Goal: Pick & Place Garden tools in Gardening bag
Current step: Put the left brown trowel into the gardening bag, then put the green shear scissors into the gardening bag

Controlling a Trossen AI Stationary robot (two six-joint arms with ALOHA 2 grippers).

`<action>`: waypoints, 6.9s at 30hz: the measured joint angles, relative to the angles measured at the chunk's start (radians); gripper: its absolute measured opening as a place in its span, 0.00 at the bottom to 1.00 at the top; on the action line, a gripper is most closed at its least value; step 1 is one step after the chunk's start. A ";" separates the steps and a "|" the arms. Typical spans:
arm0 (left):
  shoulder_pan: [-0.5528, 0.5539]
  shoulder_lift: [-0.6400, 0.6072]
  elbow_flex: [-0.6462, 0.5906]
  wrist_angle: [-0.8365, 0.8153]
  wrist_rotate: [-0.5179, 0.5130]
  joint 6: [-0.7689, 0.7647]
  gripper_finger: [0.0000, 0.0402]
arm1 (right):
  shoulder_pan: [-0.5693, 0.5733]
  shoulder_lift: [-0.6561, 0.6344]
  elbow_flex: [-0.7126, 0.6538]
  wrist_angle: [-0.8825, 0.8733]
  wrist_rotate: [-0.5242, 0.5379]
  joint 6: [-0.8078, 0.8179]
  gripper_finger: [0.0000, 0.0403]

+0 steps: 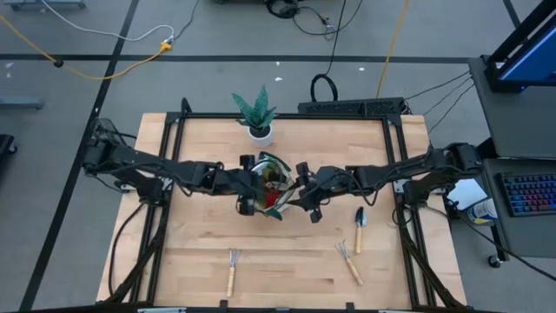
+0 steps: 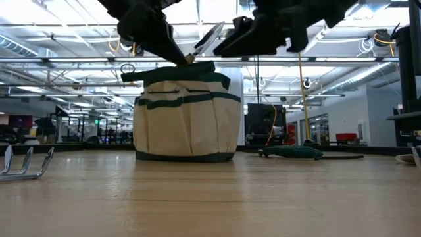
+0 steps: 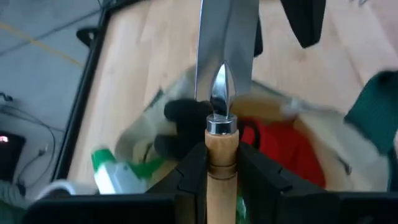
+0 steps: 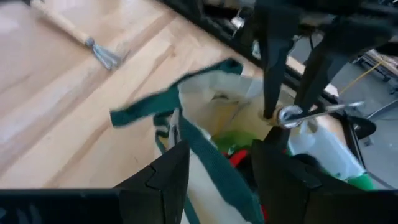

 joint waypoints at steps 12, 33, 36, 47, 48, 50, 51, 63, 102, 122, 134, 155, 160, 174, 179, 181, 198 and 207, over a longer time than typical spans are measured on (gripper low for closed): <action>0.007 0.016 0.000 -0.180 0.000 -0.036 0.19 | -0.056 0.068 0.002 0.059 -0.078 -0.023 0.41; 0.007 0.015 0.000 -0.205 -0.034 0.036 0.19 | -0.111 0.112 0.002 0.025 -0.124 -0.123 0.04; 0.008 0.015 0.000 -0.222 -0.060 0.048 0.19 | -0.111 0.111 0.002 0.001 -0.162 -0.123 0.02; 0.006 0.020 0.000 -0.271 -0.064 0.174 0.19 | -0.109 0.074 0.001 0.019 -0.187 -0.138 0.01; 0.007 0.020 0.000 -0.270 -0.063 0.188 0.19 | -0.108 0.065 0.000 0.020 -0.201 -0.135 0.01; 0.006 0.020 0.000 -0.266 -0.063 0.222 0.19 | -0.108 0.055 0.000 0.057 -0.209 -0.123 0.01; 0.004 0.020 0.000 -0.262 -0.062 0.235 0.19 | -0.108 0.054 0.002 0.063 -0.208 -0.122 0.01; -0.018 0.057 0.002 -0.191 -0.042 0.307 0.36 | -0.109 0.057 0.000 0.015 -0.207 -0.113 0.00; -0.273 0.063 0.221 -0.417 -0.031 -0.394 0.59 | -0.102 0.057 0.000 -0.035 -0.206 -0.015 0.02; -0.454 0.152 0.222 -0.403 0.039 -0.937 0.59 | -0.102 0.057 0.001 -0.038 -0.206 0.030 0.01; -0.480 0.250 0.219 -0.411 0.057 -0.936 0.59 | -0.102 0.056 0.002 -0.031 -0.207 0.044 0.16; -0.476 0.257 0.219 -0.411 -0.019 -0.832 0.59 | -0.047 0.054 0.002 -0.032 -0.167 0.104 0.41; -0.475 0.257 0.219 -0.427 -0.019 -0.815 0.59 | -0.011 0.003 0.002 -0.086 -0.050 0.074 0.41; -0.470 0.256 0.219 -0.457 -0.079 -0.751 0.59 | 0.046 -0.141 0.002 -0.393 0.111 0.291 0.41; -0.469 0.256 0.219 -0.457 -0.081 -0.751 0.59 | 0.039 -0.138 0.001 -0.556 0.245 0.418 0.41; -0.469 0.256 0.219 -0.457 -0.081 -0.751 0.59 | 0.026 -0.132 0.001 -0.621 0.258 0.517 0.41; -0.436 0.256 0.219 -0.453 -0.072 -0.726 0.59 | 0.000 -0.132 -0.158 -0.574 0.270 0.804 0.41; -0.388 0.256 0.219 -0.453 -0.061 -0.726 0.59 | -0.018 -0.132 -0.294 -0.343 0.270 0.801 0.41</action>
